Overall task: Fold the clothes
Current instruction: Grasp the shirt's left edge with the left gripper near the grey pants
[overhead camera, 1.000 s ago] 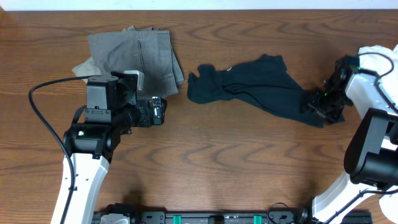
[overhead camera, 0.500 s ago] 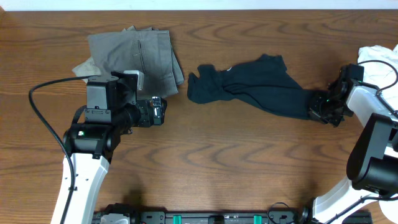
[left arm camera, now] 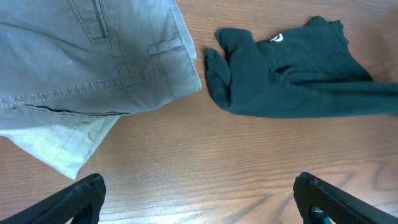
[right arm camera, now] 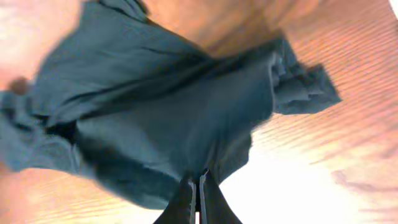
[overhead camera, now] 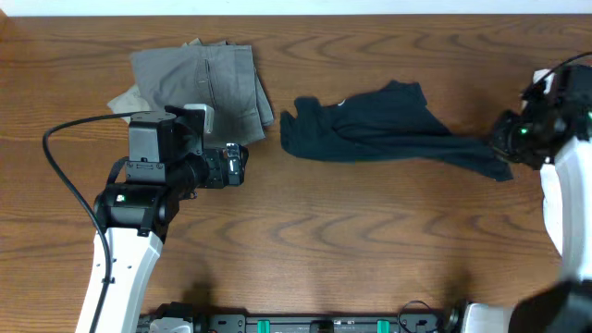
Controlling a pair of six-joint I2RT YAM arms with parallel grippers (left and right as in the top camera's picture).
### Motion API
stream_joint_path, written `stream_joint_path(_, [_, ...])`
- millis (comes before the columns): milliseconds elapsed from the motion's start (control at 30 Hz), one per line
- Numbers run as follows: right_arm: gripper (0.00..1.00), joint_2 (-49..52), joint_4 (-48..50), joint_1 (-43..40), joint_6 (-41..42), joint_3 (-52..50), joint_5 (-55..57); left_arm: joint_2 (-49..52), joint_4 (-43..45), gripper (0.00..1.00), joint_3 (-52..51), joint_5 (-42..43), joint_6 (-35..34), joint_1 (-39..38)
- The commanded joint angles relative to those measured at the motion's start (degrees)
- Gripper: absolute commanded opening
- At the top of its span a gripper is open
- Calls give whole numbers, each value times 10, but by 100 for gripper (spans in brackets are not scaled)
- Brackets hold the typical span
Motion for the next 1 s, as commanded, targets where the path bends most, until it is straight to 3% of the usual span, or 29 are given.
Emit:
stream_joint_path(0, [1,-38,-18,0,-8,3,-2,5,0,98,10,4,5,-3])
stream_joint_path(367, [1,-125,-99,0,-8,3,38,85,39,98,10,3,5,-94])
stream_joint_path(833, [1,-137,-184,1,-26,2,35,308,346,99,12,3,5,-195])
stream_joint_path(967, [1,-137,-181,2,-28,2,31,367,391,89,23,-28,5,-203])
